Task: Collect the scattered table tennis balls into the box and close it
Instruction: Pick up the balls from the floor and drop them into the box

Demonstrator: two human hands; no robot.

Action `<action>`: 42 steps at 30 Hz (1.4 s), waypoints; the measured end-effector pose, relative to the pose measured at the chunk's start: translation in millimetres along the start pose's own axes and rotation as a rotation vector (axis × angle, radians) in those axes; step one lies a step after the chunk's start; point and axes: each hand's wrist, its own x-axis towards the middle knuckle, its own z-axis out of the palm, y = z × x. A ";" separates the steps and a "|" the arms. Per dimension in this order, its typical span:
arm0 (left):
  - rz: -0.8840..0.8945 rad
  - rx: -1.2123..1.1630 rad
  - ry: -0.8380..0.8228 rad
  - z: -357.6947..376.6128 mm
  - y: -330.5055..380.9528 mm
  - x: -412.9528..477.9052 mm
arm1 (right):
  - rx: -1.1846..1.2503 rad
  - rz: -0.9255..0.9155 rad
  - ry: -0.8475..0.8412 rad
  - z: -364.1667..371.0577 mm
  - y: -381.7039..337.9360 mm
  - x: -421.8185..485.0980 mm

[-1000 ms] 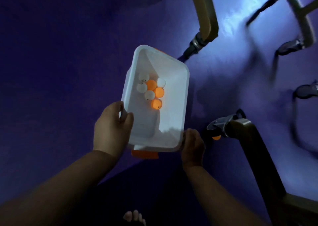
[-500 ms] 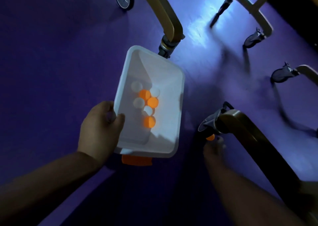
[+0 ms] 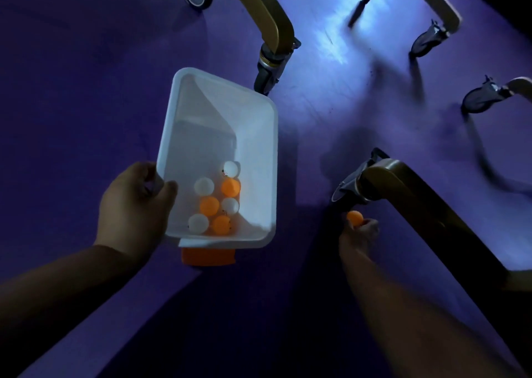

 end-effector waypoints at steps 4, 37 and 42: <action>-0.021 0.033 0.027 0.6 2.3 0.1 | 0.120 -0.040 0.065 -5.6 4.2 -45.0; -0.442 0.422 0.532 -282.2 -44.8 -42.4 | 0.002 -0.914 -1.251 60.8 -245.5 -401.6; -0.460 0.475 0.590 -319.5 -78.7 -56.6 | 0.011 -1.021 -1.253 71.1 -255.9 -451.3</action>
